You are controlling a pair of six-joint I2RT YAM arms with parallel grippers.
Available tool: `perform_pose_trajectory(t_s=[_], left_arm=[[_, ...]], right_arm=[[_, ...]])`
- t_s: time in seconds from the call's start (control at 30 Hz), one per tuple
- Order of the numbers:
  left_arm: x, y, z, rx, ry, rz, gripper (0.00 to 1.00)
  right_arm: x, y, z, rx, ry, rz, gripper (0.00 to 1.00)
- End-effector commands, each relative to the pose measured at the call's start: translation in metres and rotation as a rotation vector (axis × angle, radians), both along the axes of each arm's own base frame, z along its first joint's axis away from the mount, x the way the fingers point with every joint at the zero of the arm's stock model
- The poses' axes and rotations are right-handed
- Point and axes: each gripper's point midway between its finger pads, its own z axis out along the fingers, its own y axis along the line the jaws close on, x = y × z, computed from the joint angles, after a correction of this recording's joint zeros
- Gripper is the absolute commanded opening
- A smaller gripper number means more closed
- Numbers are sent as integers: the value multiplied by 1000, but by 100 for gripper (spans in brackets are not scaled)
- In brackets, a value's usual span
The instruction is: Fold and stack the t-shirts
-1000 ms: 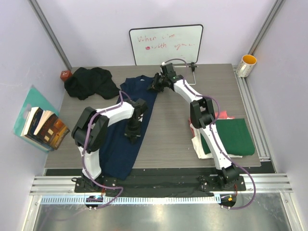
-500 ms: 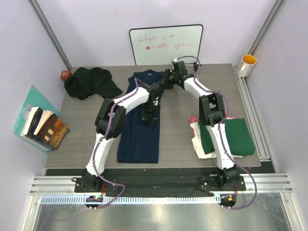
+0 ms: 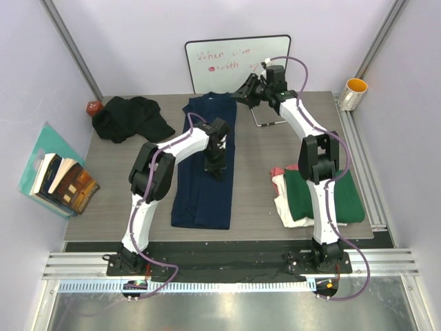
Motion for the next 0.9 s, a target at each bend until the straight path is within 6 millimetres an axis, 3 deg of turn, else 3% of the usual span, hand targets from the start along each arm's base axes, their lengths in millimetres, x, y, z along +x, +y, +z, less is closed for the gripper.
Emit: perform_pose_trajectory(t_s=[0.0,0.2,0.33,0.43,0.47,0.5,0.53,0.57,0.6,0.63,0.7,0.73,0.8,0.87], left_arm=[[-15,5,5,-20,7,-23,0],[-16,3,16,-47,-9,-59,3],[-9,-3,53,-103,-80,-78,9],[-4,0,79,-128,-127,-68,20],[-3,3,96,-143,-164,-61,26],[2,12,104,-131,-192,-39,30],[1,20,111,-125,-204,-22,34],[1,28,128,-131,-245,-5,41],[5,43,135,-114,-270,30,44],[1,61,128,-59,-268,60,47],[1,93,135,-22,-317,122,55],[-11,113,114,34,-276,144,56],[-19,140,105,57,-252,192,57],[-39,155,81,93,-191,190,57]], right_arm=[[-16,6,57,55,-76,44,41],[-43,1,39,40,-3,58,41],[-62,-4,28,30,40,58,41],[-75,-4,33,41,50,71,41],[-81,-3,40,54,53,85,41],[-87,-2,41,56,62,94,41],[-99,1,29,48,102,108,41],[-109,0,39,44,84,118,41],[-117,1,37,34,89,130,41],[-132,0,18,15,138,141,42],[-156,5,16,2,157,183,42],[-172,5,0,-14,213,202,42],[-197,12,-10,-66,237,255,42],[-226,14,-29,-128,311,294,42]])
